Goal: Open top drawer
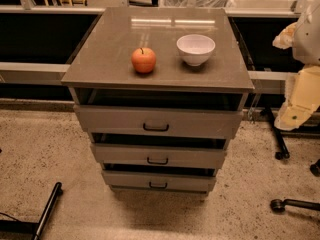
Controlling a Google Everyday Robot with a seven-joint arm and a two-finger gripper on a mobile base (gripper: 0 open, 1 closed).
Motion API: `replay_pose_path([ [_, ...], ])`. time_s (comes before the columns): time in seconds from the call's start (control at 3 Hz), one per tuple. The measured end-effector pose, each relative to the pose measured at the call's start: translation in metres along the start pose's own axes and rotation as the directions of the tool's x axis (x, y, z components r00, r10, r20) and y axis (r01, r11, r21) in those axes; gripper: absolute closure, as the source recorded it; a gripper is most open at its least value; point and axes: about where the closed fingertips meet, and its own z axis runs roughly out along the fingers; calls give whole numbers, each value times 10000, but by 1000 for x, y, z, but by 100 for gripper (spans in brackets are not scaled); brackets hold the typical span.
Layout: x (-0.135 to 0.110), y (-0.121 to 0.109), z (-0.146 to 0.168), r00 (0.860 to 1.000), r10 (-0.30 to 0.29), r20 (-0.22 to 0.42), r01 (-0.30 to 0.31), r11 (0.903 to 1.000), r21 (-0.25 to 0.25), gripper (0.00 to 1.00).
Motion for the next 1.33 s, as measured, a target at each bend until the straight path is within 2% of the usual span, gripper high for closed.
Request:
replay_pose_path([
  [0.33, 0, 0, 0, 10000, -1, -2, 1, 10000, 0, 0],
  [0.67, 5, -1, 32, 9990, -238, -372, 240, 9997, 51, 0],
  [1.0, 21, 4, 93, 9987, -472, -208, 467, 9986, -239, 0],
  [1.33, 27, 8, 127, 9944, -1055, -57, 1054, 9944, -80, 0],
])
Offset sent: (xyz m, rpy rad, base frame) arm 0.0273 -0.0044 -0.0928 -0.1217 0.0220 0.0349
